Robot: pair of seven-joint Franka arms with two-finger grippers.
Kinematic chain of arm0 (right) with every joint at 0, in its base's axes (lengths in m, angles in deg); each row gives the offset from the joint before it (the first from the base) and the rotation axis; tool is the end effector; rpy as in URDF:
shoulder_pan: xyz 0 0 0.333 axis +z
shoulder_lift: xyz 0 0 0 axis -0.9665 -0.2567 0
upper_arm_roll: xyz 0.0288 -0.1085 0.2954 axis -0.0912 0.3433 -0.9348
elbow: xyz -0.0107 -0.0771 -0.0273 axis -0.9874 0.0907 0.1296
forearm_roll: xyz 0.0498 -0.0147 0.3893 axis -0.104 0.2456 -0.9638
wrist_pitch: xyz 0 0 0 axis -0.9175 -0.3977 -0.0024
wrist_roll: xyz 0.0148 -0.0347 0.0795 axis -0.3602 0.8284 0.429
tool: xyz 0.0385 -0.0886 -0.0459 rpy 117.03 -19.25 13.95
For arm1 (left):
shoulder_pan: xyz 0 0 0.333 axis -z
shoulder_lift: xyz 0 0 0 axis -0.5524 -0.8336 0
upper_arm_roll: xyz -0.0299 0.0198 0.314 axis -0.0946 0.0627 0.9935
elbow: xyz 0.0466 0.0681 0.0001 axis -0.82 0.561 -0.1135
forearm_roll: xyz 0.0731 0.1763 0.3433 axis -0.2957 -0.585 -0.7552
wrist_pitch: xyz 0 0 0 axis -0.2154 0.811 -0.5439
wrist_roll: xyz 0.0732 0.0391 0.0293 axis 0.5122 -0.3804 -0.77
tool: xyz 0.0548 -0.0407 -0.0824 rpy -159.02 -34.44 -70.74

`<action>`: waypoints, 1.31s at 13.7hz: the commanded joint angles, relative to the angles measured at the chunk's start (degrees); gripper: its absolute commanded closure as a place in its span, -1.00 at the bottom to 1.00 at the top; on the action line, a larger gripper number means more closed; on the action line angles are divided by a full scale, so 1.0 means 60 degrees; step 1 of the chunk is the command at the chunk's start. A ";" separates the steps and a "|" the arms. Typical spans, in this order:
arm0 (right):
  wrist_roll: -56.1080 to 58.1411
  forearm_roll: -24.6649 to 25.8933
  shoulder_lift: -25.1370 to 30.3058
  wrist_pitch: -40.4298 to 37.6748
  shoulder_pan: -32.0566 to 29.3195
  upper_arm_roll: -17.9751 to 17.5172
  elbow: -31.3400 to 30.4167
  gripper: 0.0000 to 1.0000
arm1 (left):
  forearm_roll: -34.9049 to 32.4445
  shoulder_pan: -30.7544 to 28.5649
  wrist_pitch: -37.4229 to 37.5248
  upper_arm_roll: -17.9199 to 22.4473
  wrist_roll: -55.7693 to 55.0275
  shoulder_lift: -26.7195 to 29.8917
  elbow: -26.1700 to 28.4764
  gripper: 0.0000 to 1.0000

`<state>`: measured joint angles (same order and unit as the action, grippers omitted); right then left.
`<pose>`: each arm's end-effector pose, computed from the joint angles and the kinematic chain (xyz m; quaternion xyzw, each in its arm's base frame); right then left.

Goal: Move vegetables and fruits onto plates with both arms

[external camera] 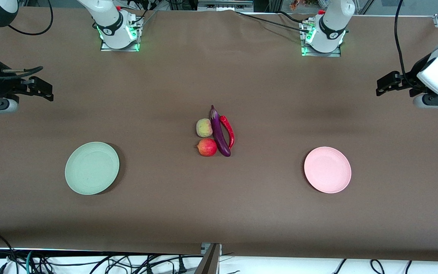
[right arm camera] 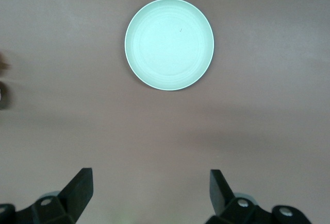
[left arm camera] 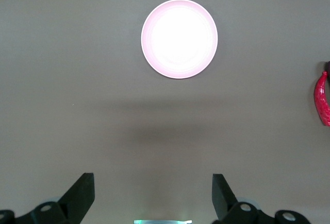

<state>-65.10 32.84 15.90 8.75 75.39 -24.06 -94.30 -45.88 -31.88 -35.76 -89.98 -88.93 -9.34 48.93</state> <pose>0.5762 0.0221 0.5876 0.9972 0.0577 -0.0394 0.0261 0.5581 -0.0244 0.5937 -0.9979 -0.0034 0.0642 0.0006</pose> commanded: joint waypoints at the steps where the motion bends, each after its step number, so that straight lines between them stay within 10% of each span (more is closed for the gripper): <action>1: 0.0053 -0.0175 -0.0076 -0.0051 -0.0014 0.0033 0.0205 -1.00 | -0.0183 -0.0027 -0.0140 -0.0069 0.0069 -0.0145 -0.0160 -1.00; 18: 0.0053 -0.0175 -0.0119 -0.0051 -0.0029 0.0077 0.0205 -1.00 | -0.0622 0.0031 -0.0537 -0.0142 0.0186 -0.0145 -0.0278 -1.00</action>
<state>-65.10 32.83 15.69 8.77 75.25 -23.66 -94.30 -47.83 -31.82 -39.48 -90.66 -88.93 -9.92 48.20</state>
